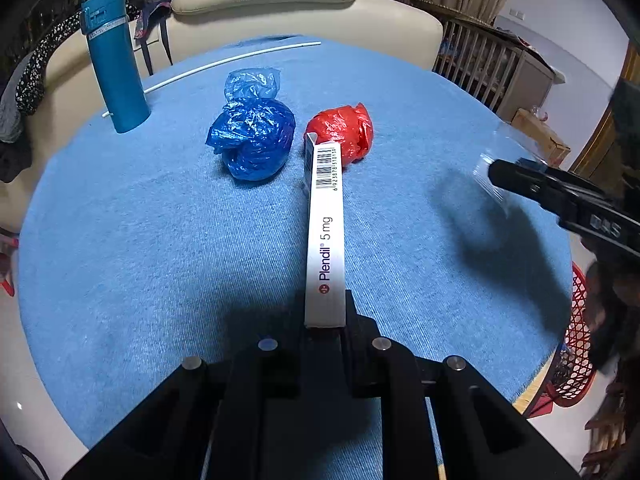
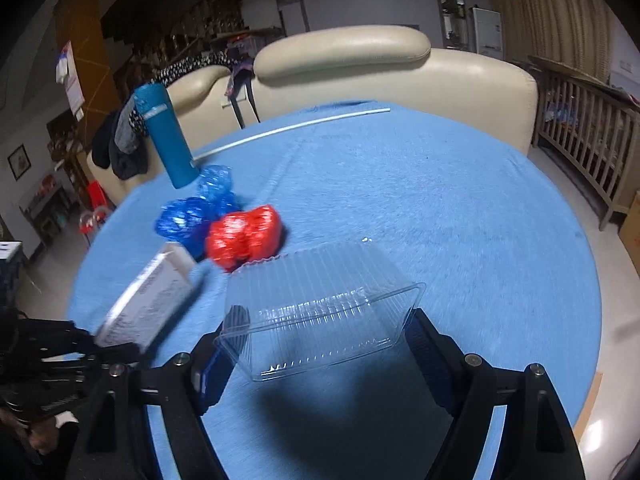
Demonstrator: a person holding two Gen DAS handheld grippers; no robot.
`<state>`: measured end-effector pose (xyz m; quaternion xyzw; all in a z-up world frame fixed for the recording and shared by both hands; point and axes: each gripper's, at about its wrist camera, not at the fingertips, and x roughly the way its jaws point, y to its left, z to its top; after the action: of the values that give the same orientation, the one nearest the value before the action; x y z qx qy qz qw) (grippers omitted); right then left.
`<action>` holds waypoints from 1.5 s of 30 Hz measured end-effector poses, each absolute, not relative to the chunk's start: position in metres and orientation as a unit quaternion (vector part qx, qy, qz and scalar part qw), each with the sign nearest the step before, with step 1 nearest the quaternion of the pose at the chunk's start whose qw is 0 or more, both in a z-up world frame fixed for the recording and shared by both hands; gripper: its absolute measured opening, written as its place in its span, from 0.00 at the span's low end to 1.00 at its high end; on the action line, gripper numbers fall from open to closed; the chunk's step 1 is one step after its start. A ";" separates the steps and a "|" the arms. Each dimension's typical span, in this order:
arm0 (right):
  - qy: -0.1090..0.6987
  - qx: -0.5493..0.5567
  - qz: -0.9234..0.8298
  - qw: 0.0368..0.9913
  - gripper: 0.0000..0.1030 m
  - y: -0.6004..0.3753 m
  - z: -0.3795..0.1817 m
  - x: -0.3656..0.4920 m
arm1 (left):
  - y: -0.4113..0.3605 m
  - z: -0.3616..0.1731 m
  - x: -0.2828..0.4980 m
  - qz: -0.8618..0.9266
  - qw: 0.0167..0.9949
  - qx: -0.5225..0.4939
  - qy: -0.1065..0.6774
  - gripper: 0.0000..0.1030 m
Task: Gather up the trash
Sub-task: 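Carry the Plendil box and clear container over the red basket and release both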
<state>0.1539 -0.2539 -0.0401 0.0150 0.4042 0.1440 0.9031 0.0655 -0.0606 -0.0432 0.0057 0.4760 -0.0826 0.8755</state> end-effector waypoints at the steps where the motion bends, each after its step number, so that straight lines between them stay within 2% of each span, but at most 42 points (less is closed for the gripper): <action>1: 0.402 0.021 0.143 0.904 0.80 -0.253 -0.038 0.147 | -0.061 -0.042 0.064 -0.083 0.876 0.006 0.475 0.15; 22: 0.343 0.070 0.104 0.931 0.80 -0.263 0.012 0.021 | -0.097 0.002 0.016 -0.104 0.899 0.045 0.423 0.15; 36: 0.315 0.093 0.015 0.944 0.80 -0.349 0.029 -0.045 | -0.161 0.013 -0.001 -0.156 0.895 0.100 0.406 0.15; 45: 0.343 0.124 -0.053 0.930 0.80 -0.411 0.003 -0.072 | -0.208 0.007 -0.006 -0.198 0.880 0.131 0.411 0.15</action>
<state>-0.0724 -0.4114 0.0028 0.1237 0.3429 -0.0533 0.9297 -0.0061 -0.2078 0.0073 0.1307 0.4112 -0.1977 0.8802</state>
